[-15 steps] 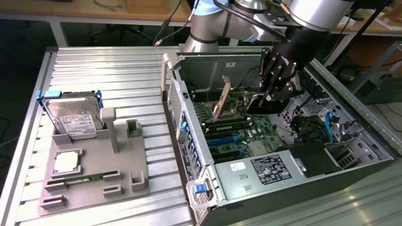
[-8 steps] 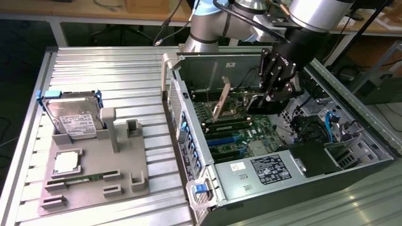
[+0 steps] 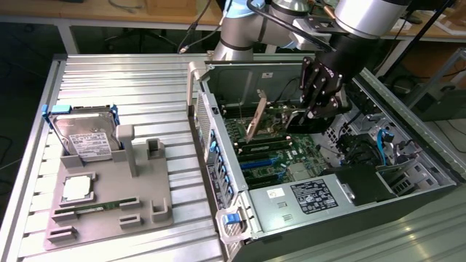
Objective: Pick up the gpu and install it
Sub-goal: 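Insert the gpu into the slot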
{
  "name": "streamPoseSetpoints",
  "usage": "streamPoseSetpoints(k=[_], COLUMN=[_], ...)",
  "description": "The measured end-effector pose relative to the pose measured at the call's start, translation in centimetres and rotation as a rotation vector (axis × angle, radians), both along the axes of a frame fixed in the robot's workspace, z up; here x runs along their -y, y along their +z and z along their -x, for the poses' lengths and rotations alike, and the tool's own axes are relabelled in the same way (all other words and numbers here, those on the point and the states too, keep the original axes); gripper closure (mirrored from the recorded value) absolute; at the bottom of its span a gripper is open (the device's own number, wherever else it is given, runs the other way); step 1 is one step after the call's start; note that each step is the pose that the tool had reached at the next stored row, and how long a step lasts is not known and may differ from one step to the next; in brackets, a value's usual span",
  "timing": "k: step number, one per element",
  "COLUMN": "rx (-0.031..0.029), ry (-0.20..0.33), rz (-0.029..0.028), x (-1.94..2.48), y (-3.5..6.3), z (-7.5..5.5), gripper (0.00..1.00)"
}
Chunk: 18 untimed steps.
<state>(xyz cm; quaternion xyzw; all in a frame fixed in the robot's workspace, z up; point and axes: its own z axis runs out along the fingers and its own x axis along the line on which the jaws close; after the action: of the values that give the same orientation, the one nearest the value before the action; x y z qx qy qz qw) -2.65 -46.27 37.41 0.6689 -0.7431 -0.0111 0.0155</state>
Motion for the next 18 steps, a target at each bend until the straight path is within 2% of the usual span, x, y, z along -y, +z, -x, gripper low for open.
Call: streamPoseSetpoints(k=[18], rx=[0.0], ry=[0.0], rz=[0.0002], x=[0.0], y=[-0.49], z=[0.0], gripper=[0.73])
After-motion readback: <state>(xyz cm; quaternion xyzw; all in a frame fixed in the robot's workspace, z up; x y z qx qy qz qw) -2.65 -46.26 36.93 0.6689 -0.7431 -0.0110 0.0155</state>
